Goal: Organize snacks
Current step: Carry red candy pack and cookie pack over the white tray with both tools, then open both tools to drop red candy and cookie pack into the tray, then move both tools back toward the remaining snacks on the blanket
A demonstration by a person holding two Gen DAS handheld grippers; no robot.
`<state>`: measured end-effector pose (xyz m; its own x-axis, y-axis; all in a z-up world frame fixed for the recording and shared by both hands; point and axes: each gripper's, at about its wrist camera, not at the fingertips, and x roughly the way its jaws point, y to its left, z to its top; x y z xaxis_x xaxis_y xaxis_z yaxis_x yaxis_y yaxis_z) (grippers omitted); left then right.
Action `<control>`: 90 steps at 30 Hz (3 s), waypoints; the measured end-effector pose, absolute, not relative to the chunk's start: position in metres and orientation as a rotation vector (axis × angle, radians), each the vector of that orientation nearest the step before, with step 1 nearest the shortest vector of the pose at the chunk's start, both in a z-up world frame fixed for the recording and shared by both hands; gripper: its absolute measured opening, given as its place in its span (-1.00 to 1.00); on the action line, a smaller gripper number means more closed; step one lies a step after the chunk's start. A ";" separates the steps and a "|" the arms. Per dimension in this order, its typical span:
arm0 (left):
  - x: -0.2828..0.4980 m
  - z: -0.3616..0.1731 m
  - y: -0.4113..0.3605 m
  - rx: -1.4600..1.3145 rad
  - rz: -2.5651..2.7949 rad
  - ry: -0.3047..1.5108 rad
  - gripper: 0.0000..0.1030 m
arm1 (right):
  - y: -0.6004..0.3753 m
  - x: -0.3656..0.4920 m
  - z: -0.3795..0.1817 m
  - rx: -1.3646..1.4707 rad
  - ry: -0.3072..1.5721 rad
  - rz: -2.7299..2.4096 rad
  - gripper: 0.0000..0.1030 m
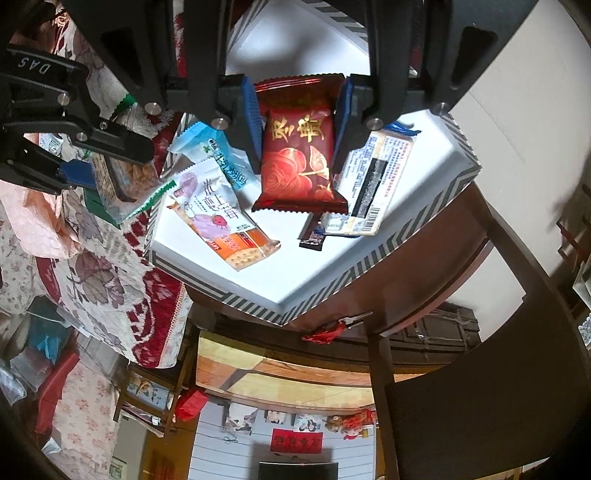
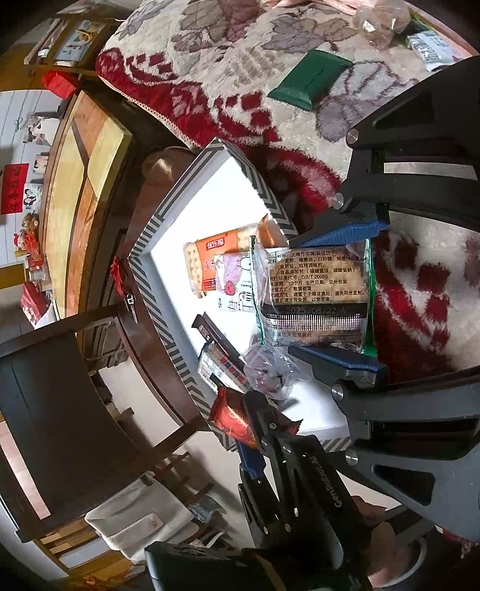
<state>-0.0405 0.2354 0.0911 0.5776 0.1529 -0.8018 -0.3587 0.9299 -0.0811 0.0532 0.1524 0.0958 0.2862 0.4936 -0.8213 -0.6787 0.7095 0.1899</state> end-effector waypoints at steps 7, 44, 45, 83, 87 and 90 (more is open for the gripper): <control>-0.037 0.088 0.237 -0.246 0.302 0.917 -0.30 | 0.158 0.058 0.092 -0.220 1.023 0.795 -0.07; -0.023 0.070 0.249 -0.263 0.310 0.952 -0.30 | 0.215 0.104 0.053 -0.269 1.098 0.803 -0.07; -0.023 0.069 0.250 -0.265 0.312 0.953 -0.30 | 0.218 0.105 0.052 -0.264 1.104 0.809 -0.07; -0.036 0.085 0.225 -0.219 0.366 0.914 0.63 | 0.142 0.072 0.085 -0.093 0.987 0.709 0.10; -0.039 0.088 0.217 -0.217 0.359 0.905 0.64 | 0.129 0.064 0.085 -0.080 0.983 0.692 0.10; -0.042 0.091 0.208 -0.220 0.345 0.894 0.66 | 0.120 0.058 0.082 -0.071 0.988 0.679 0.10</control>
<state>-0.0422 0.2080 0.0910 0.5765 0.2011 -0.7920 -0.3827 0.9228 -0.0442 0.0583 0.1197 0.0824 0.3638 0.4965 -0.7881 -0.5584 0.7935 0.2422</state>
